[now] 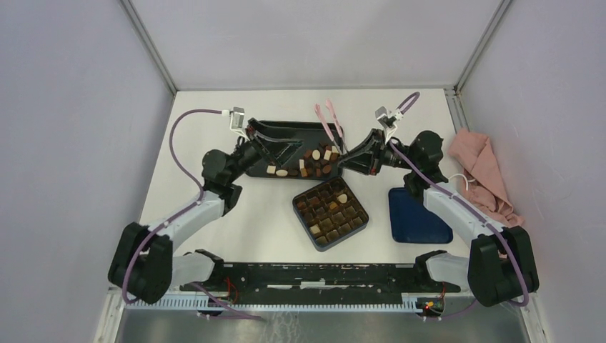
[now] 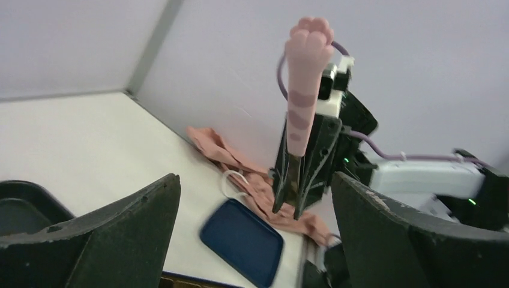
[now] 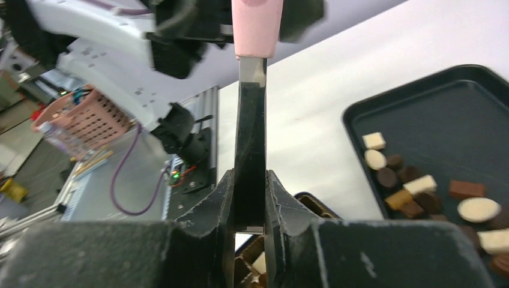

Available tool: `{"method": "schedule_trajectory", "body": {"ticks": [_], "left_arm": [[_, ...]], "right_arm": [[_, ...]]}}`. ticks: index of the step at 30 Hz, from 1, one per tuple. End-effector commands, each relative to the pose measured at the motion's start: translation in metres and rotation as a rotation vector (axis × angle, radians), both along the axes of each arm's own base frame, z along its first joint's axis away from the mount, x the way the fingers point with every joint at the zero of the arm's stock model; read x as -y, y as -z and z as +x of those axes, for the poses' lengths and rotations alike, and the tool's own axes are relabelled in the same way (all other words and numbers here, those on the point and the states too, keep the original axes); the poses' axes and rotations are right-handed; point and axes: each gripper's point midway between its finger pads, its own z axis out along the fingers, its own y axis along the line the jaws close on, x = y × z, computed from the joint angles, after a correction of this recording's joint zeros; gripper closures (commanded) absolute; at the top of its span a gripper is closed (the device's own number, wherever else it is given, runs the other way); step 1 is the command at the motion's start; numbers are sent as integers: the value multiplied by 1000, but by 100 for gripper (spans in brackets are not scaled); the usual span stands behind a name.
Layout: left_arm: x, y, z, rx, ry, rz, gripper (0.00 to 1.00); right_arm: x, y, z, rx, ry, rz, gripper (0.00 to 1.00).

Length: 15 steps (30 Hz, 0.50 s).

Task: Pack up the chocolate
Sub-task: Adjust the clamp.

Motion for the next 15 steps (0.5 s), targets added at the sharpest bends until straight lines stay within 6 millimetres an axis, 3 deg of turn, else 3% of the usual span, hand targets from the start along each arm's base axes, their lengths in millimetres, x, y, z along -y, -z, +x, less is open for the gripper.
{"method": "schedule_trajectory", "body": {"ticks": [1,6,10,15], "left_arm": [[14,-31,-57,160,366,-92,0],[19,-47,-64,268,448,-162,0],[32,-49,-68,295,448,-164,0],[49,-45,-58,268,375,-143,0]], "right_arm": [[-9,-25,-35,69,-184,33,100],[-17,-32,-45,38,-229,36,100],[-19,-31,-43,28,-226,33,100],[-23,-27,-41,24,-228,24,100]]}}
